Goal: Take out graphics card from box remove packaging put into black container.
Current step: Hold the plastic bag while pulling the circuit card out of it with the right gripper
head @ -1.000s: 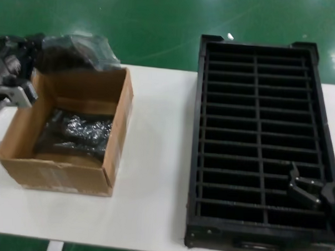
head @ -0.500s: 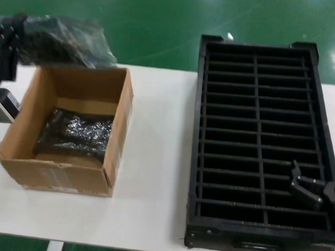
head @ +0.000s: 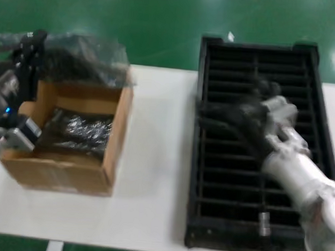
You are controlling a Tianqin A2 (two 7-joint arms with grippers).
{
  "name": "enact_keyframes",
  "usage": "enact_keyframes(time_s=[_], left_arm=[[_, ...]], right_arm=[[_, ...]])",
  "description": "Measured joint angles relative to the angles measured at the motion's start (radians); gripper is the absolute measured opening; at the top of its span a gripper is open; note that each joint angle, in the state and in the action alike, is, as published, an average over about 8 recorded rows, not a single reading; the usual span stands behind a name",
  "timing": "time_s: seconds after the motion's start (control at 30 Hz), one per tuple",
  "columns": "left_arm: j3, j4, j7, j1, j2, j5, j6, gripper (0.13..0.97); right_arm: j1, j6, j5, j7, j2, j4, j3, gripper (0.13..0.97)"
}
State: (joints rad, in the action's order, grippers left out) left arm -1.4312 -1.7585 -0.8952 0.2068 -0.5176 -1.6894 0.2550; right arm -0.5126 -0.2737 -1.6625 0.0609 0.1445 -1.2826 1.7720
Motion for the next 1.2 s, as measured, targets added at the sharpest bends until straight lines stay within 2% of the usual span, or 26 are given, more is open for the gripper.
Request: enact_keyframes(time_s=[0.1, 0.23, 0.37, 0.5, 0.77, 1.03, 1.17, 1.2], left_arm=[[0.000, 0.003, -0.021, -0.005, 0.020, -0.007, 0.010, 0.140], [0.005, 0.026, -0.061, 0.001, 0.049, -0.024, 0.033, 0.140], [0.013, 0.061, -0.098, 0.016, 0.074, -0.044, 0.059, 0.140], [0.024, 0.093, -0.122, 0.031, 0.088, -0.059, 0.076, 0.140], [0.040, 0.134, -0.127, 0.054, 0.089, -0.063, 0.080, 0.140], [0.038, 0.146, -0.107, 0.065, 0.075, -0.044, 0.061, 0.140], [0.029, 0.152, -0.093, 0.074, 0.067, -0.029, 0.047, 0.140], [0.026, 0.154, -0.090, 0.077, 0.065, -0.024, 0.043, 0.140]], right_arm=[[-0.124, -0.083, -0.031, 0.064, -0.071, 0.131, 0.042, 0.966], [-0.247, -0.144, -0.133, 0.150, -0.117, 0.265, 0.122, 0.956], [-0.311, -0.170, -0.196, 0.189, -0.135, 0.322, 0.179, 0.938], [-0.331, -0.174, -0.196, 0.182, -0.141, 0.323, 0.204, 0.916], [-0.325, -0.164, -0.153, 0.143, -0.141, 0.289, 0.213, 0.826], [-0.304, -0.166, -0.142, 0.139, -0.142, 0.273, 0.200, 0.657], [-0.299, -0.169, -0.159, 0.153, -0.143, 0.276, 0.204, 0.657], [-0.299, -0.169, -0.166, 0.158, -0.143, 0.277, 0.206, 0.630]])
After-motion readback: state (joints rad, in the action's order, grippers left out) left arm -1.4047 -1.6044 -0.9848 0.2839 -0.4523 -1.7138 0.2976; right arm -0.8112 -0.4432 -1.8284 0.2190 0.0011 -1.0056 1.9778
